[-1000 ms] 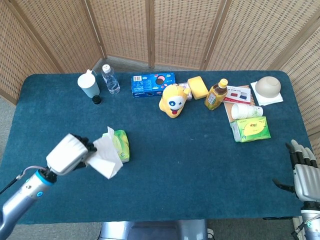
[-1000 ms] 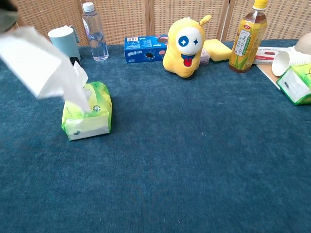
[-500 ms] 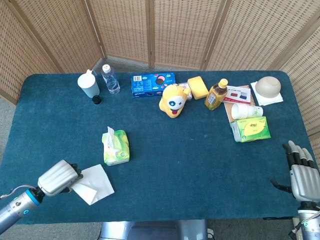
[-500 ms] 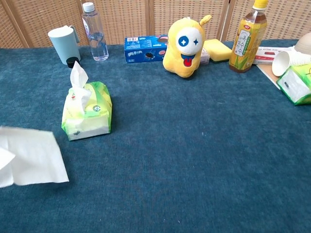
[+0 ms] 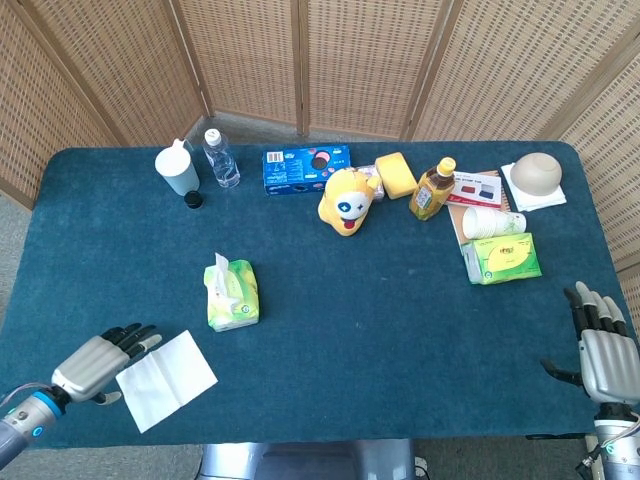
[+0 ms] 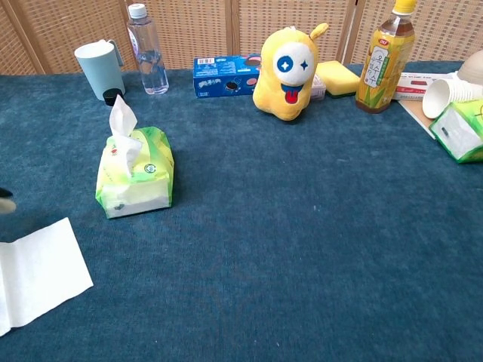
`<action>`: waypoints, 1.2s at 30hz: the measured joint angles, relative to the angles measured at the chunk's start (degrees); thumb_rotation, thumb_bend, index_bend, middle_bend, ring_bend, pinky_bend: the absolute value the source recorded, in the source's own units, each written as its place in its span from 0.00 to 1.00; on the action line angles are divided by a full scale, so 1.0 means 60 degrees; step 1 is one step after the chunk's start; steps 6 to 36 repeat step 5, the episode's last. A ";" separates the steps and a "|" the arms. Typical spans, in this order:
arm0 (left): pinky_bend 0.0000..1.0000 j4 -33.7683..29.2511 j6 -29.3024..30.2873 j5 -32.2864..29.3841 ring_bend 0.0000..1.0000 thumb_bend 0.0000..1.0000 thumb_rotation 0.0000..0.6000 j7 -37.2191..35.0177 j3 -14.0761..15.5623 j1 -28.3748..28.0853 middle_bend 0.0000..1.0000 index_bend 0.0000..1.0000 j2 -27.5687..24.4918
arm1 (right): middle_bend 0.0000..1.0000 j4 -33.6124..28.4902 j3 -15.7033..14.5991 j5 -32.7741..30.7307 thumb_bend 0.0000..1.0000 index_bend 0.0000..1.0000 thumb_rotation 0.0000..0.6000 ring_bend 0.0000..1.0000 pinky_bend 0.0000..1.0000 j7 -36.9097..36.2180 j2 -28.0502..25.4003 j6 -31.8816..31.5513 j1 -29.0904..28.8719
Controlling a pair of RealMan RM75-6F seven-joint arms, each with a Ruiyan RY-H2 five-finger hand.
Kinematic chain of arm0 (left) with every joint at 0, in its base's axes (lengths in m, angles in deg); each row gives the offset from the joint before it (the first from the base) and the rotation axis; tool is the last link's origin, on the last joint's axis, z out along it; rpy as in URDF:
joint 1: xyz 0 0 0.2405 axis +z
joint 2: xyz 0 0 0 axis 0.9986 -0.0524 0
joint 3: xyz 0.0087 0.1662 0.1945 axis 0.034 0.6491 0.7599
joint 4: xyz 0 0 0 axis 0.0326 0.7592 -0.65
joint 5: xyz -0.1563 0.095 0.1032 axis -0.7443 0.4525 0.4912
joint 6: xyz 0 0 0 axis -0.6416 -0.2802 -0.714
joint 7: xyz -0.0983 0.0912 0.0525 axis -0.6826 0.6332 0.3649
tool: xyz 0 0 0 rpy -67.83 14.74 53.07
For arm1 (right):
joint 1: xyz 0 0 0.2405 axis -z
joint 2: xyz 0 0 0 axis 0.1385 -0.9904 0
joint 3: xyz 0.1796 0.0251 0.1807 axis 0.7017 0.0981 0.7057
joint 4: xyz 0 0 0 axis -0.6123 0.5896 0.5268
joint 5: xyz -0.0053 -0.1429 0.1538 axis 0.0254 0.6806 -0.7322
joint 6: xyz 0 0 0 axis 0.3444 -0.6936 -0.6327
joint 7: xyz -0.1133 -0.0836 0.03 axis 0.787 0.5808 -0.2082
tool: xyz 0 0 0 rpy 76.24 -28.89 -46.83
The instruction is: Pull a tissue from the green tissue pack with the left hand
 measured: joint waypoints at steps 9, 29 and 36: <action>0.14 -0.0738 0.1217 -0.0174 0.00 0.00 1.00 -0.0036 -0.0178 0.0469 0.00 0.00 -0.0555 | 0.00 -0.0012 -0.0014 0.0030 0.00 0.00 1.00 0.00 0.00 0.0063 0.0013 -0.0029 0.0005; 0.14 -0.0738 0.1217 -0.0174 0.00 0.00 1.00 -0.0036 -0.0178 0.0469 0.00 0.00 -0.0555 | 0.00 -0.0012 -0.0014 0.0030 0.00 0.00 1.00 0.00 0.00 0.0063 0.0013 -0.0029 0.0005; 0.14 -0.0738 0.1217 -0.0174 0.00 0.00 1.00 -0.0036 -0.0178 0.0469 0.00 0.00 -0.0555 | 0.00 -0.0012 -0.0014 0.0030 0.00 0.00 1.00 0.00 0.00 0.0063 0.0013 -0.0029 0.0005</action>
